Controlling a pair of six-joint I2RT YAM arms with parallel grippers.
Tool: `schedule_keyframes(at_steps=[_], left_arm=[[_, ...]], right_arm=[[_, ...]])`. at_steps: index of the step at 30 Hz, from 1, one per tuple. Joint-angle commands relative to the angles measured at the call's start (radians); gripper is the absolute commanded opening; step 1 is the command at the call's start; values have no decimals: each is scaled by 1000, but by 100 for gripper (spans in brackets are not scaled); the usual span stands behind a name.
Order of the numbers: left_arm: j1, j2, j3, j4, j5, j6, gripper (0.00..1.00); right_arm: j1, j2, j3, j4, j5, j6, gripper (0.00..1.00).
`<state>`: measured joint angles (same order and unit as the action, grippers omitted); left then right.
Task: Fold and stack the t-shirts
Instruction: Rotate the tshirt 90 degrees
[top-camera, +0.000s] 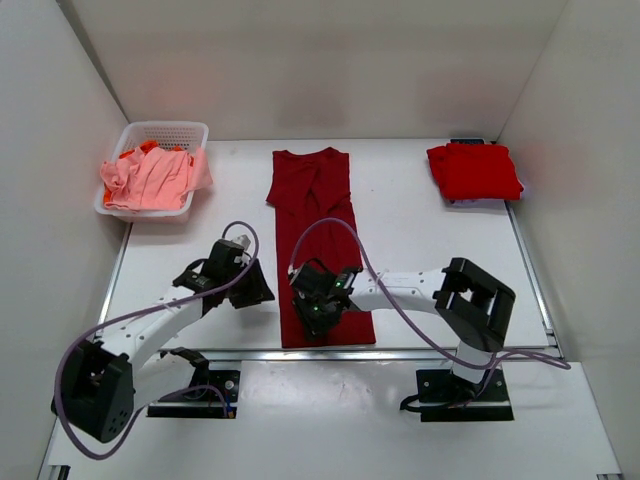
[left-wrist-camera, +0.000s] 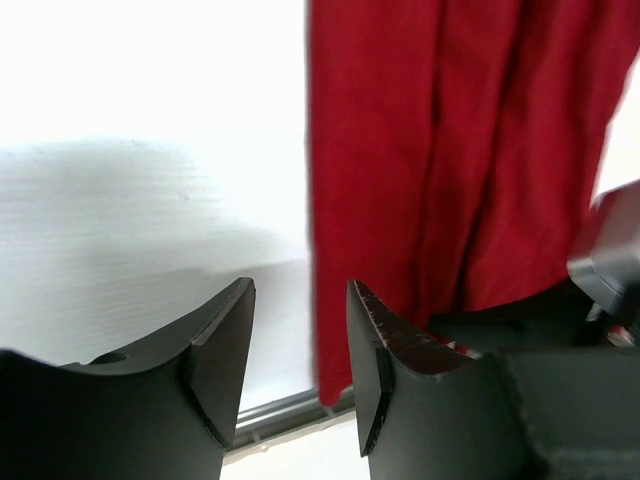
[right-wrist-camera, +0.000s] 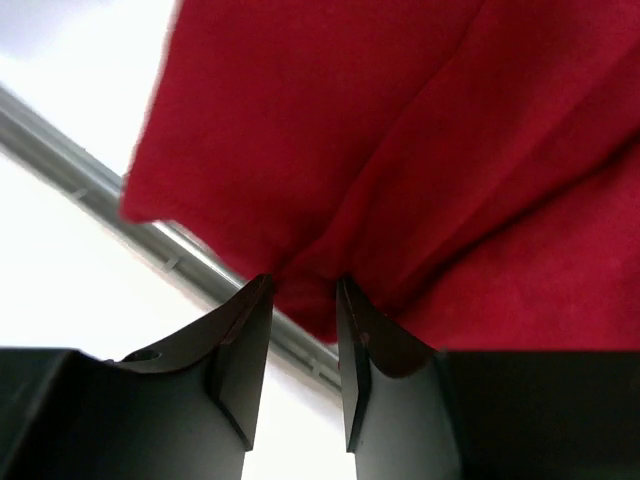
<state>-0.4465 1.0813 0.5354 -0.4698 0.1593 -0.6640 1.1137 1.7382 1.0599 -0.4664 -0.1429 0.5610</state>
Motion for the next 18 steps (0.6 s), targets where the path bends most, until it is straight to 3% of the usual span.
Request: schedule_keyframes(at_steps=[1,4,6,7,12,18], left_arm=[[22,-60,14,17,-15,-5,53],[11,-72,2,23,-3,-14,52],[6,-70,-17,40,8,-22,52],[5,-69,-26,45,11,-29,51],[-49,-63,-49,57,3,-34,48],[-98,-38,-83,71,-7,-34,48]], right_arm=[[9,33,43,5,68,53,30],[23,55,49,-18,86,48,24],[18,55,54,-38,95,47,4],[21,46,43,-35,92,50,0],[5,-32,14,-5,60,85,0],[-69,-195,-150,97,-20,207,0]])
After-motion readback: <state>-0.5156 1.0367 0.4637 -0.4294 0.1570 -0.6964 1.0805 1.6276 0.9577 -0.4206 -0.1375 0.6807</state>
